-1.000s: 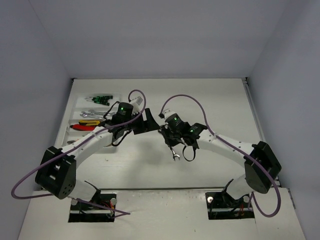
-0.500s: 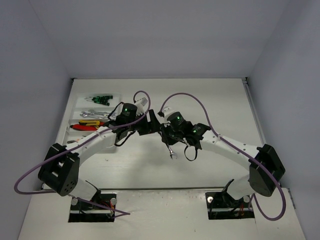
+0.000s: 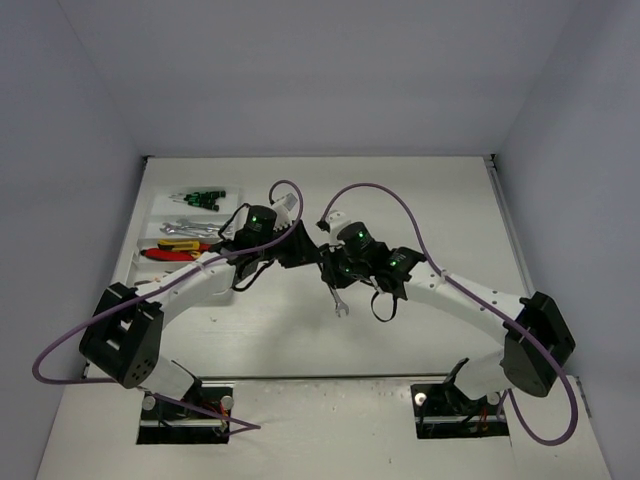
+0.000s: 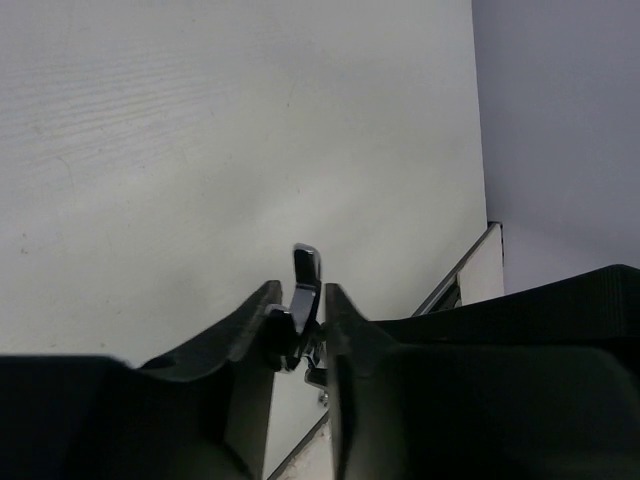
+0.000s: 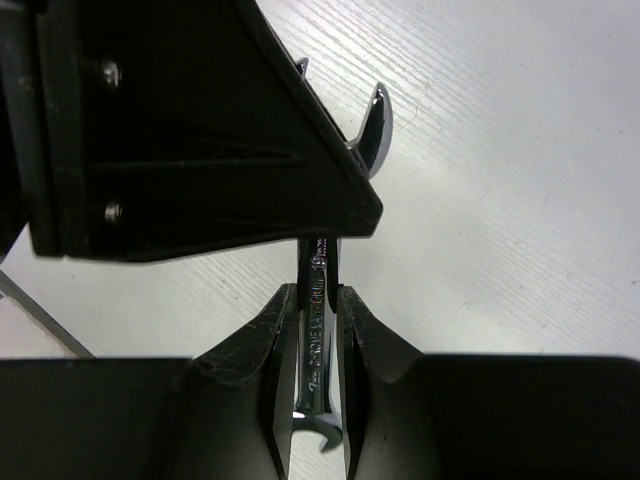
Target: Sort the tools into containers
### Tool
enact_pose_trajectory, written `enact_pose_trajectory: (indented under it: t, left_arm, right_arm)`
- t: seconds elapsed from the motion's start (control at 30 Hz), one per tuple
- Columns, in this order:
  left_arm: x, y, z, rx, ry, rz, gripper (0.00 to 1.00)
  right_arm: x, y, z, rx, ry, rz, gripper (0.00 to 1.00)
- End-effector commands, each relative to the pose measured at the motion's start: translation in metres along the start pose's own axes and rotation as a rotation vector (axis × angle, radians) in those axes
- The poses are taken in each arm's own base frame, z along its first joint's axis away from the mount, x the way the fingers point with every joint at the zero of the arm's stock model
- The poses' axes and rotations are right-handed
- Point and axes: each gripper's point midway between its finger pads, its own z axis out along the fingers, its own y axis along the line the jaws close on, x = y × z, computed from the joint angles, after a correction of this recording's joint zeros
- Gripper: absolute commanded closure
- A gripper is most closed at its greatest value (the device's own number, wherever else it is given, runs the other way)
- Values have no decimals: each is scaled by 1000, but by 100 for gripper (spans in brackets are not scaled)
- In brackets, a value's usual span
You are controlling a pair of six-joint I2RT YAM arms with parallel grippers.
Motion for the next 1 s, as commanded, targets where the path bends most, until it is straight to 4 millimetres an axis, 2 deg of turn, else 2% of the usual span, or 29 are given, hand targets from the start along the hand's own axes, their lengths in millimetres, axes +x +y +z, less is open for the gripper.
enact_pose_trajectory:
  t: [0.0, 0.07, 0.13, 0.23, 0.3, 0.37, 0.53, 0.7, 0.73, 0.8, 0.87, 0.93, 0.97]
  left_arm:
    - [-28, -47, -10, 153, -99, 63, 91]
    - [-29, -48, -10, 155, -105, 57, 98]
    - [-30, -49, -11, 156, -115, 51, 100]
    - [-35, -50, -11, 160, -134, 37, 100]
    - [-43, -49, -13, 159, -151, 27, 100]
    - [-53, -46, -16, 156, -171, 18, 100]
    - [-98, -27, -38, 146, -251, -25, 100]
    - [-165, 34, -80, 34, -441, -96, 100]
    - [-167, 35, -81, 29, -447, -95, 100]
    - [-208, 84, -119, -51, -573, -142, 100]
    - [-228, 109, -139, -91, -628, -166, 100]
    - [-248, 140, -167, -136, -691, -187, 100]
    - [-255, 147, -174, -146, -704, -183, 100]
  right_arm:
    - [-33, 17, -13, -66, -140, -3, 100]
    - [-33, 16, -14, -60, -148, 1, 100]
    - [-33, 14, -16, -50, -154, 4, 98]
    - [-35, 10, -20, -29, -169, 12, 82]
    - [-37, 7, -22, -15, -180, 17, 67]
    - [-40, 4, -27, 4, -199, 22, 59]
    - [-42, -11, -42, 74, -250, 46, 47]
    - [-47, -27, -67, 138, -328, 68, 46]
    - [-47, -28, -68, 141, -328, 69, 46]
    - [-45, -29, -75, 136, -342, 65, 46]
    - [-41, -30, -76, 138, -337, 61, 46]
    - [-34, -32, -74, 142, -322, 54, 46]
    - [-31, -33, -74, 143, -318, 56, 46]
